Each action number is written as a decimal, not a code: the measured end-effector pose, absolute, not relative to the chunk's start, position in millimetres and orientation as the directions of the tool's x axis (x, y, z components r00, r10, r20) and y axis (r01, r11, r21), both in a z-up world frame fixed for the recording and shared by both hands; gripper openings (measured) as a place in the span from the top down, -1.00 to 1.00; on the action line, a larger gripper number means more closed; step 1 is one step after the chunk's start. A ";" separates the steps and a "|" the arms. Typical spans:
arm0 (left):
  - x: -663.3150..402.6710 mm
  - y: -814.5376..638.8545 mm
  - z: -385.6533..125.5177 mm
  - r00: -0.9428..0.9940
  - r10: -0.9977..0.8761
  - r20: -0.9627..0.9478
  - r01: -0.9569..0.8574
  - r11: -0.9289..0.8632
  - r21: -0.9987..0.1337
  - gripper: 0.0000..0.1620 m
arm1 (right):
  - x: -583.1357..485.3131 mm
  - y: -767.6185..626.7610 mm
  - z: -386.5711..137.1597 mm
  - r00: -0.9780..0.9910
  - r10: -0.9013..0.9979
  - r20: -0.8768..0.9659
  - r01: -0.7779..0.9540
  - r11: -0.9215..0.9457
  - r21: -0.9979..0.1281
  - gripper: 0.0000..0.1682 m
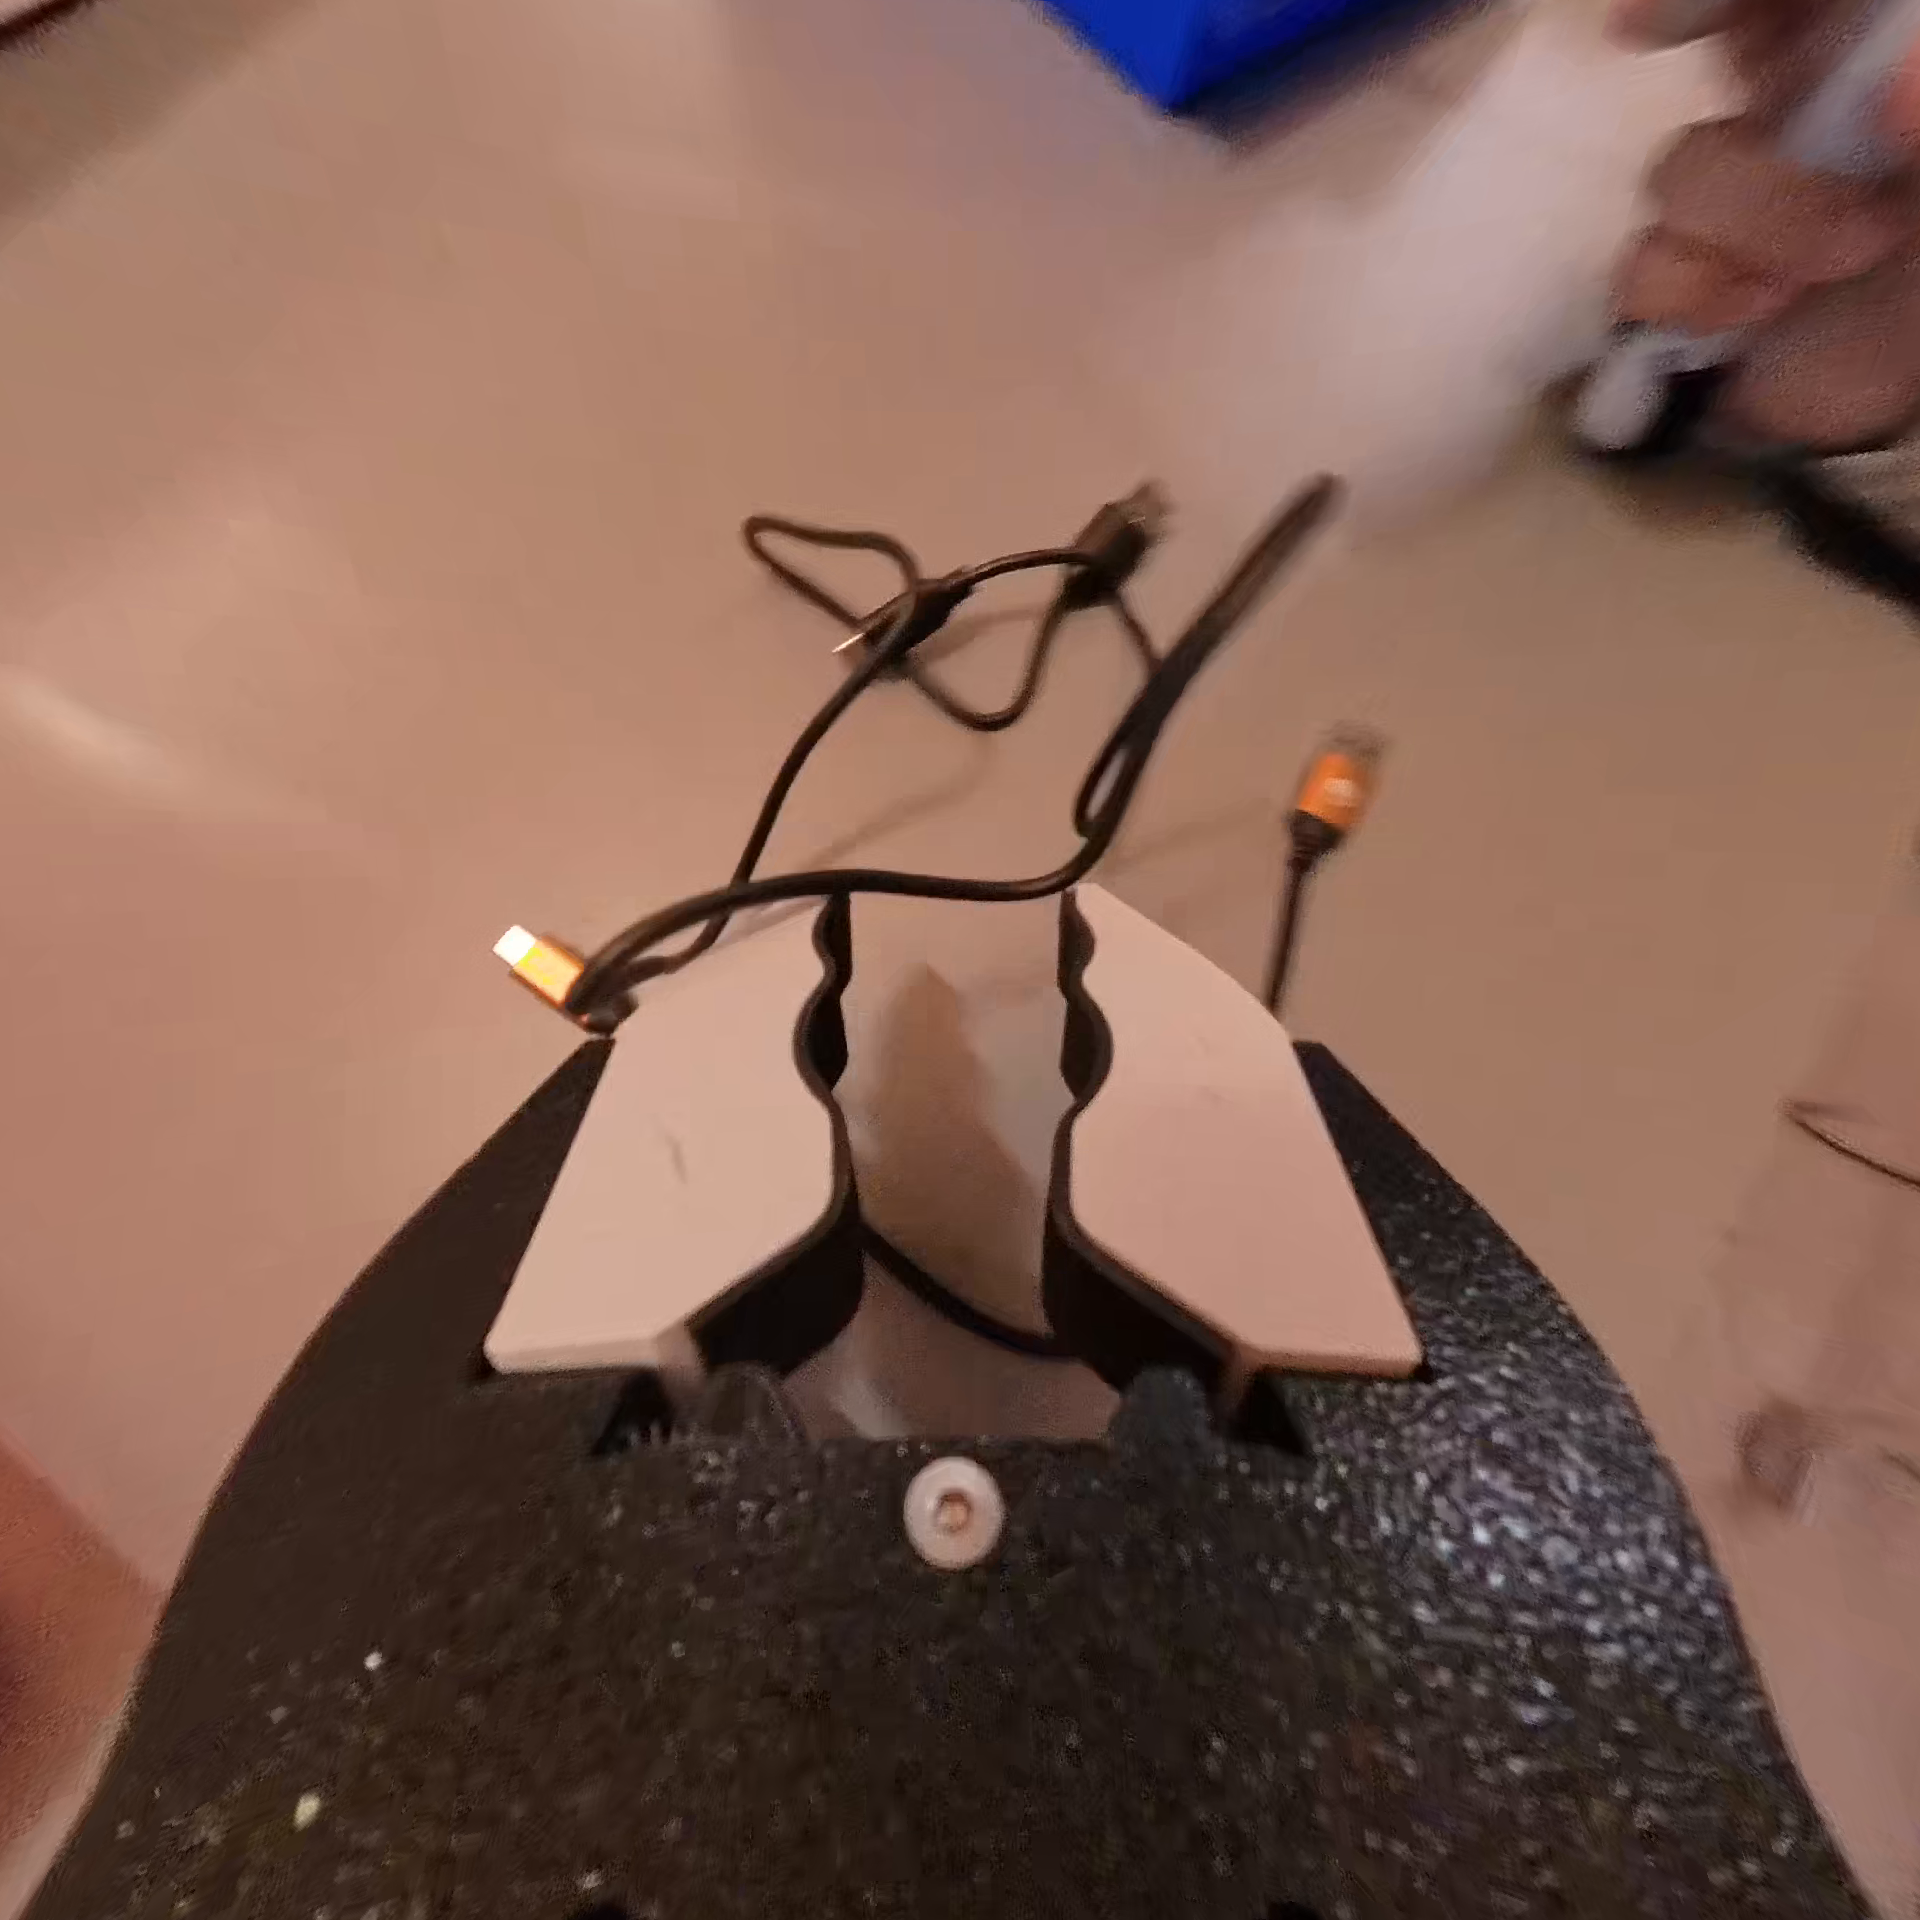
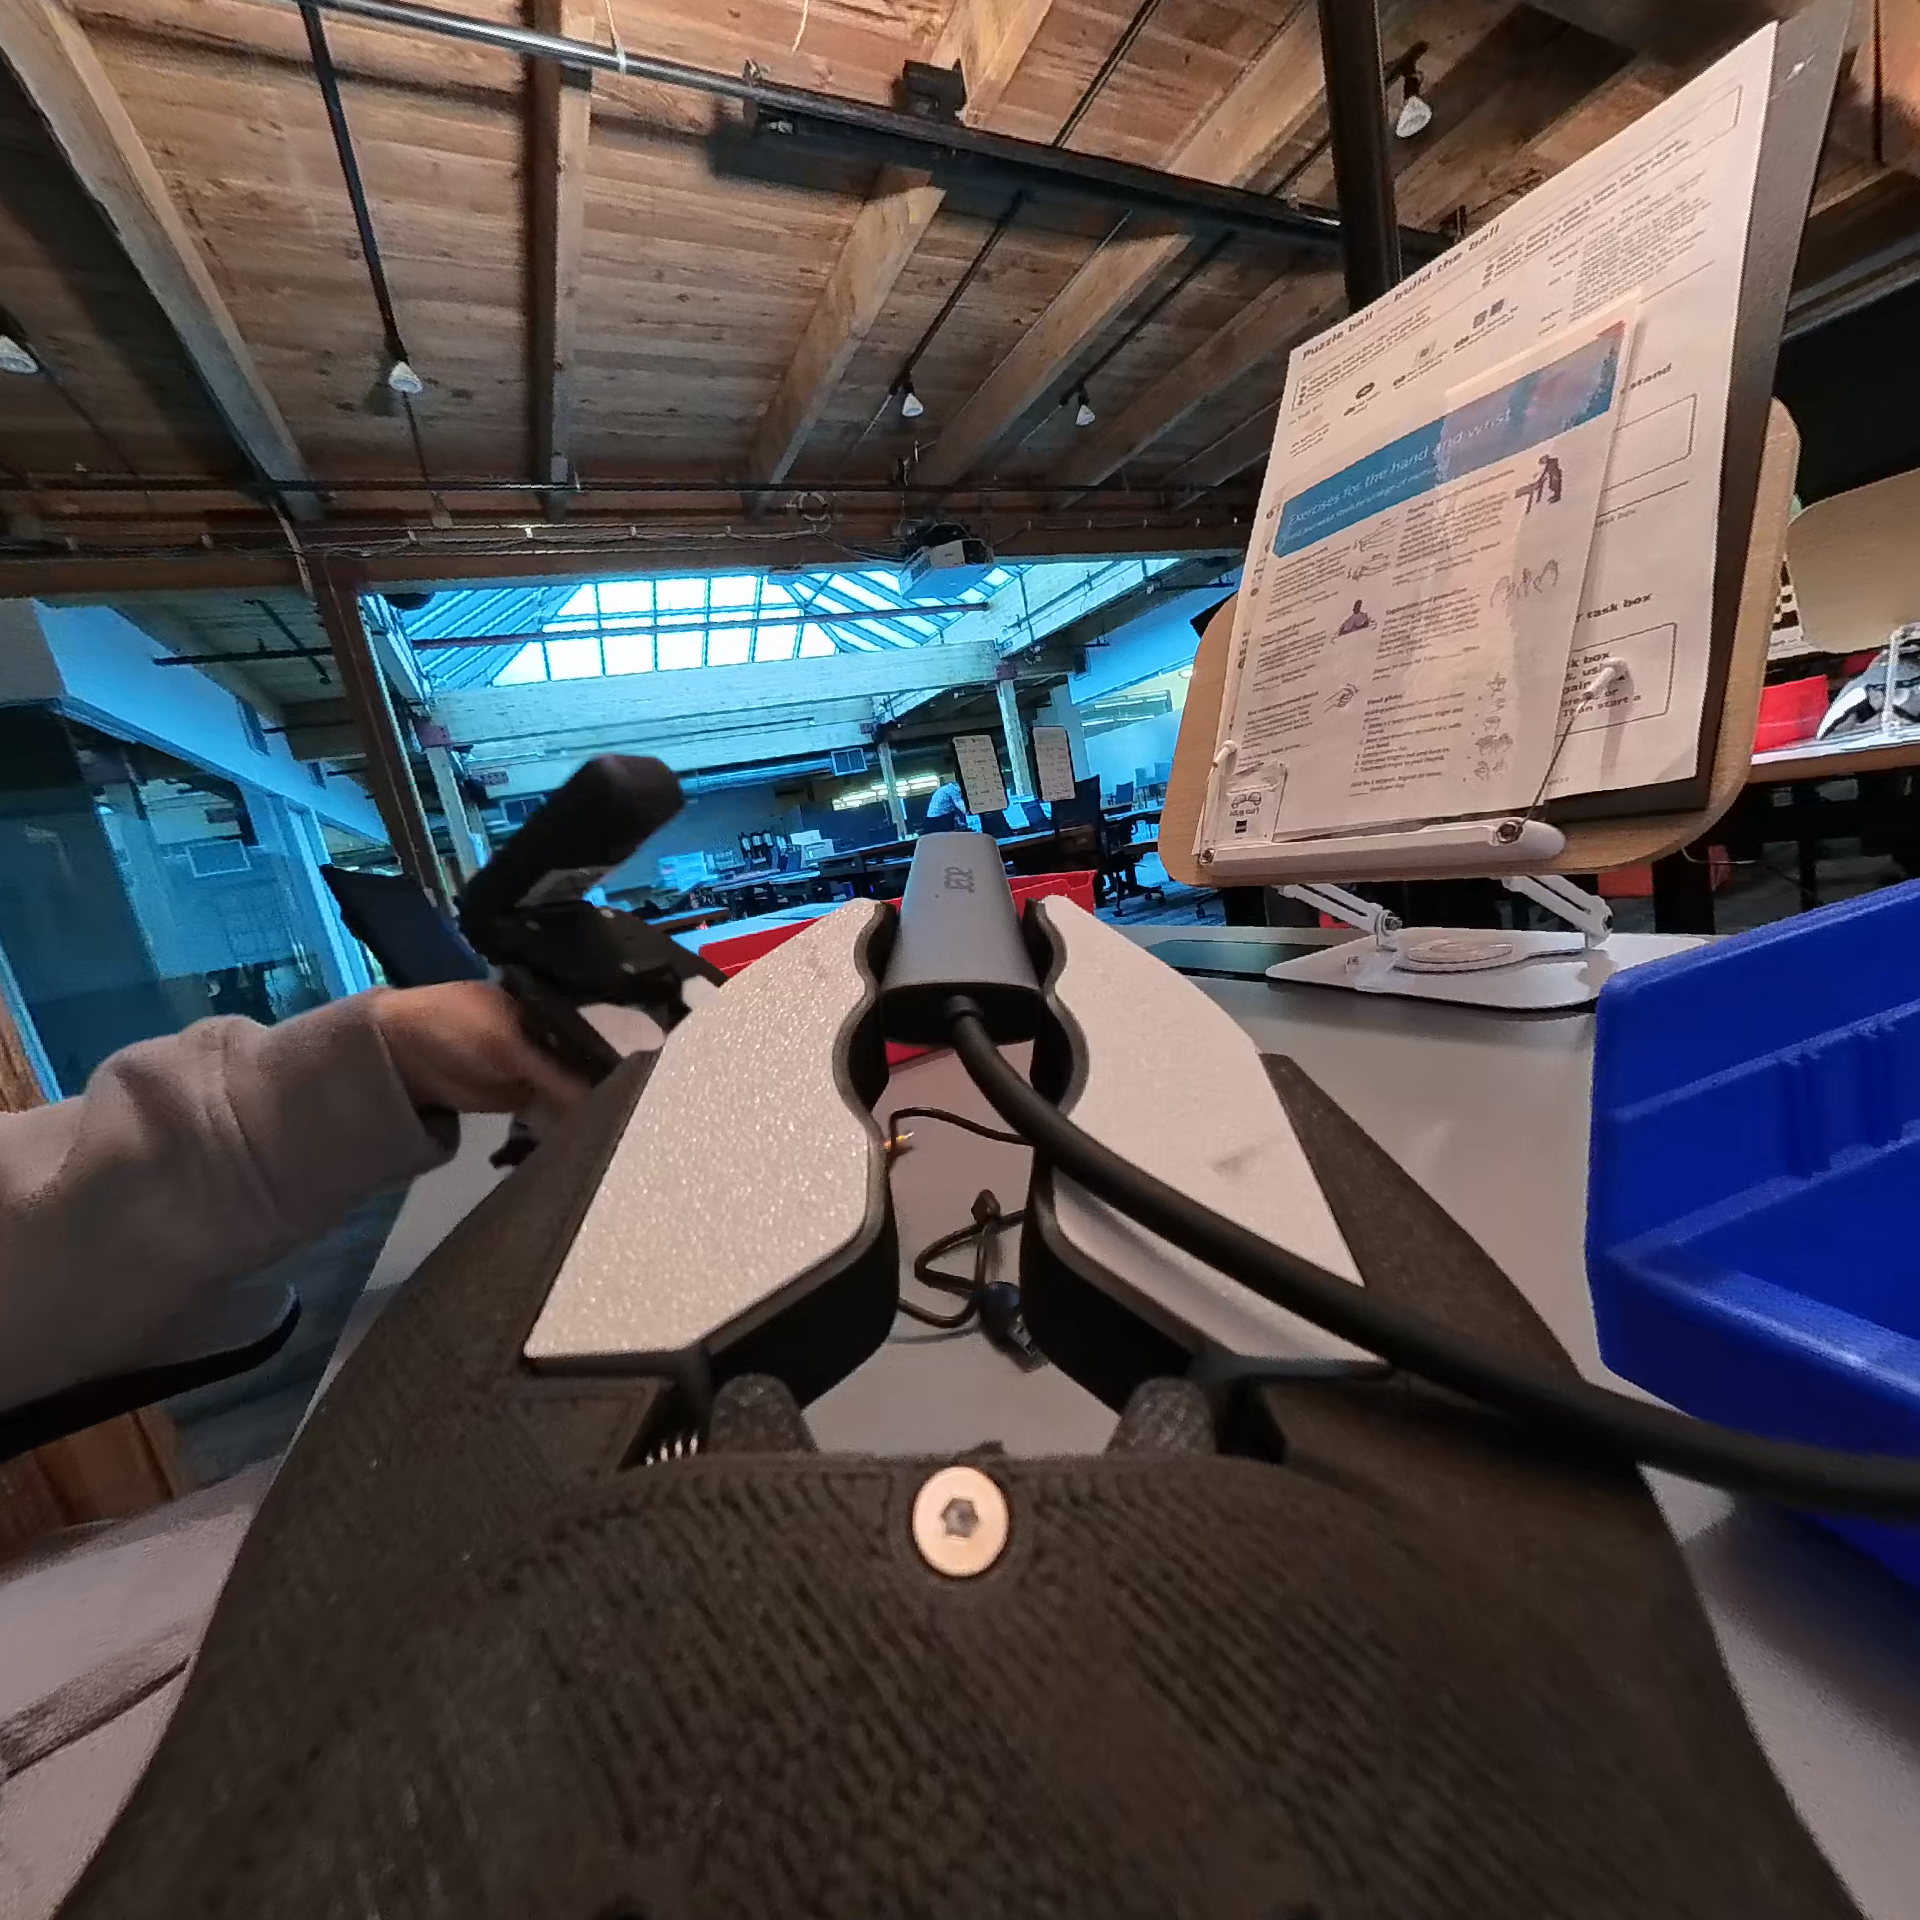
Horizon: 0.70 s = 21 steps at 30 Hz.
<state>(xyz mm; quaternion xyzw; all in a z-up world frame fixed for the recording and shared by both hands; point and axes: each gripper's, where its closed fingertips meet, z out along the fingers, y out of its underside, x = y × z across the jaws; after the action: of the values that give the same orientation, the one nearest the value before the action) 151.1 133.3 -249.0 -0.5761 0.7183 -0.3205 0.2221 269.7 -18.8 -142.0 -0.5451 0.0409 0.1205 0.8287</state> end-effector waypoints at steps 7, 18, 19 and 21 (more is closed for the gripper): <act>63.6 167.0 -249.0 -0.281 -0.955 0.098 -0.889 0.221 -0.400 0.74 | 269.9 -17.9 -142.5 0.965 0.164 -0.206 -0.254 0.370 -0.894 0.72; 144.4 223.1 -267.7 0.271 -0.959 0.085 -0.839 -0.278 -0.468 0.52 | 270.0 -18.9 -142.0 0.967 0.155 -0.201 -0.245 0.377 -0.893 0.72; 151.5 217.0 -269.8 0.272 -0.955 0.114 -0.835 -0.294 -0.465 0.56 | 269.7 -18.9 -142.0 0.968 0.154 -0.199 -0.244 0.377 -0.893 0.72; 158.0 214.3 -276.4 0.283 -0.955 0.083 -0.843 -0.289 -0.454 0.60 | 269.7 -18.6 -142.1 0.967 0.156 -0.199 -0.245 0.375 -0.894 0.72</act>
<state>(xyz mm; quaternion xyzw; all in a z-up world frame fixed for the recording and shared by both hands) 158.0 214.3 -276.4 -0.7841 0.5734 -0.1723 0.1634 269.7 -18.6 -142.1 -0.5456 0.0405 0.1211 0.8283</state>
